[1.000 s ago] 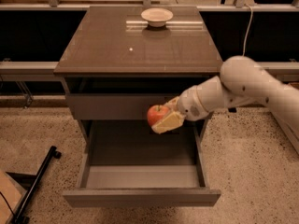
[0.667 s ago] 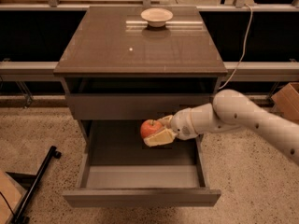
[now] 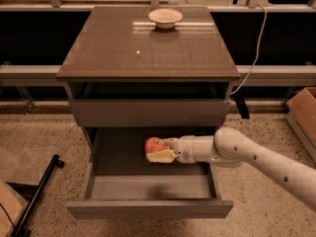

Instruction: Place apple into middle drawer

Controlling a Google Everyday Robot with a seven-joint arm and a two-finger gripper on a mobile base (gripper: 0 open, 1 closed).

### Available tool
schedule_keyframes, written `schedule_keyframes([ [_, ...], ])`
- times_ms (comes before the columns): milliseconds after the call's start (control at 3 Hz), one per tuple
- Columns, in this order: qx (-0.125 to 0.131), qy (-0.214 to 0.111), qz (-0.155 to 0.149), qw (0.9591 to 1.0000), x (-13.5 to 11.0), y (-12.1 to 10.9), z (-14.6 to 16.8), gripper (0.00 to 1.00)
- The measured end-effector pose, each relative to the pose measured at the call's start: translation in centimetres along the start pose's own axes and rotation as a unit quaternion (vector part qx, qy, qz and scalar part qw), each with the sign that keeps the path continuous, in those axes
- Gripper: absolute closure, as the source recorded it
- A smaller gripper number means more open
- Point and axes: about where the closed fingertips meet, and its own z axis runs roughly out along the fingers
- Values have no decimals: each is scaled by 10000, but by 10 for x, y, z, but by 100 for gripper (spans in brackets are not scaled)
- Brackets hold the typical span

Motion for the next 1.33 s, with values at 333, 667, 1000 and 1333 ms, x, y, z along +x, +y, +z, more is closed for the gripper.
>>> schedule_keyframes([
  [333, -2, 334, -82, 9994, 6, -1, 10, 100],
  [667, 97, 666, -45, 9977, 41, -14, 32, 100],
  [1000, 163, 686, 4, 9975, 84, -33, 54, 100],
  [1333, 157, 732, 246, 9969, 139, -59, 78, 100],
])
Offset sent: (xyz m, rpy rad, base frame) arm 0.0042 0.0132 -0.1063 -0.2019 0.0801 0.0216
